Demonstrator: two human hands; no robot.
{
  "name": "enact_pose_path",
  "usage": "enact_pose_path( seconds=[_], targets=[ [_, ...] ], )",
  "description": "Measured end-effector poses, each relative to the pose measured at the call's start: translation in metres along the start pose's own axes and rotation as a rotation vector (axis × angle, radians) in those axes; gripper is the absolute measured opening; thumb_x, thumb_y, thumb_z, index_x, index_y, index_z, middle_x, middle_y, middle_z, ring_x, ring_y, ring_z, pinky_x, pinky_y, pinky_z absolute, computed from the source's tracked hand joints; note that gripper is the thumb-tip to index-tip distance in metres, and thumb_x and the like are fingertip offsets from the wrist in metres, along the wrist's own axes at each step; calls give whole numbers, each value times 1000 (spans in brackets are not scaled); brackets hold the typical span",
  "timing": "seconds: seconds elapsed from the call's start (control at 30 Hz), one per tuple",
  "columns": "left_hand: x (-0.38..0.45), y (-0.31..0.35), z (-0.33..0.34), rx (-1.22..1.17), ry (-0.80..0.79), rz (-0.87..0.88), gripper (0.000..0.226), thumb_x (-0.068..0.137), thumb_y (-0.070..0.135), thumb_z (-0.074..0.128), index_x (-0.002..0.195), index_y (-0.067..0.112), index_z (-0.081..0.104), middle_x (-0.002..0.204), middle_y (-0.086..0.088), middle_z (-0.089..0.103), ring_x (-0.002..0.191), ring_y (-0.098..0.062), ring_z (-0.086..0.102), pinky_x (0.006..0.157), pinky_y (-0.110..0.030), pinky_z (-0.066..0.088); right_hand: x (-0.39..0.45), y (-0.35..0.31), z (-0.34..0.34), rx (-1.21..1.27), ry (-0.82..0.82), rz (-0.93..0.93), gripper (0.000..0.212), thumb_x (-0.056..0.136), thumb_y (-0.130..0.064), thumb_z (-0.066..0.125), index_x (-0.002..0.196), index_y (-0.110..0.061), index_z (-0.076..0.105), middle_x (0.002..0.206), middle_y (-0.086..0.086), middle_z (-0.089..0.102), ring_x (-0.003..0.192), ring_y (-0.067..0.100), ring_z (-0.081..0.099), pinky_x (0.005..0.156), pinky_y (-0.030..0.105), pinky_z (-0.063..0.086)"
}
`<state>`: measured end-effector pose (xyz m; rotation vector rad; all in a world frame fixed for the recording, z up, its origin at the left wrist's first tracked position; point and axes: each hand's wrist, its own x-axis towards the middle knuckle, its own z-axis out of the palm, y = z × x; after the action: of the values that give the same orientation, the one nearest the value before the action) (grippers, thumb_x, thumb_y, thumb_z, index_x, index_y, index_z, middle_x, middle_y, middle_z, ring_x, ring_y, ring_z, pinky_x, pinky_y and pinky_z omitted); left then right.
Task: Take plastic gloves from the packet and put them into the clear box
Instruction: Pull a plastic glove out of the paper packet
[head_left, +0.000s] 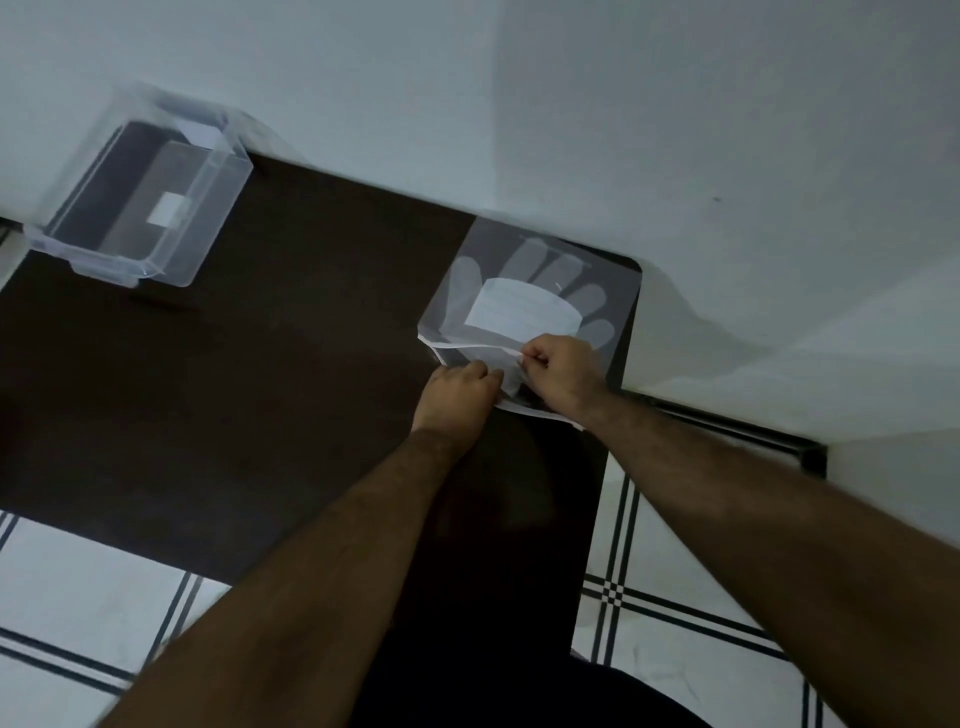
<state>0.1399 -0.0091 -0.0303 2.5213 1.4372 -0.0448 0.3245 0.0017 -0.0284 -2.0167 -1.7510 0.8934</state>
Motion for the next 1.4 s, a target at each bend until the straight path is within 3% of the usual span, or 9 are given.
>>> enact_pose_path(
  seconds=[0.13,0.37,0.6,0.8,0.9,1.03,1.17,1.4],
  targets=[
    [8,2,0,47,-54,43,38,102,27,63,139,21,64,126,-6,65,120,-29,61,104,-44,50,7,0,0,-4,-8,7,13,102,-21,71,105,-13,81,99,3,79,88,14,67,81,28,52],
    [20,2,4,170,-27,97,33,106,27,58,137,24,70,128,1,67,124,-29,52,108,-44,44,15,-2,-3,27,-34,16,13,102,-21,70,104,-13,81,99,2,78,90,16,70,86,34,59],
    [22,-6,12,171,86,147,22,90,25,76,111,19,79,104,-1,71,101,-30,61,94,-47,52,18,-1,-10,48,-25,-12,13,103,-23,69,105,-14,79,98,1,78,88,13,69,81,28,54],
    [24,-8,12,93,190,144,23,86,20,74,108,15,77,101,-4,69,93,-31,61,86,-48,53,21,1,-12,24,-26,-65,18,105,-26,67,117,-16,75,108,1,77,98,15,70,92,37,60],
    [22,-10,13,51,224,137,22,83,16,76,106,14,77,100,-5,70,93,-32,63,84,-47,53,26,3,-10,-52,-18,-102,36,107,-31,63,136,-12,68,137,9,70,126,24,63,110,41,51],
    [18,-13,16,12,282,131,23,85,15,64,105,14,75,101,-5,70,94,-31,60,84,-45,50,39,9,-4,-254,-189,-40,58,112,-51,38,160,-19,46,173,13,32,161,35,24,129,58,24],
    [12,-12,13,1,306,139,31,89,21,50,109,14,73,105,-5,70,95,-30,60,84,-44,47,46,9,-6,-344,-306,17,69,109,-64,15,169,-31,23,181,5,5,166,32,1,129,65,9],
    [-10,-3,7,-6,323,175,34,92,23,48,111,13,74,107,-6,71,95,-30,61,83,-45,49,54,0,-13,-391,-344,54,78,104,-76,14,171,-35,13,181,2,0,166,33,-1,129,67,3]
  ],
)
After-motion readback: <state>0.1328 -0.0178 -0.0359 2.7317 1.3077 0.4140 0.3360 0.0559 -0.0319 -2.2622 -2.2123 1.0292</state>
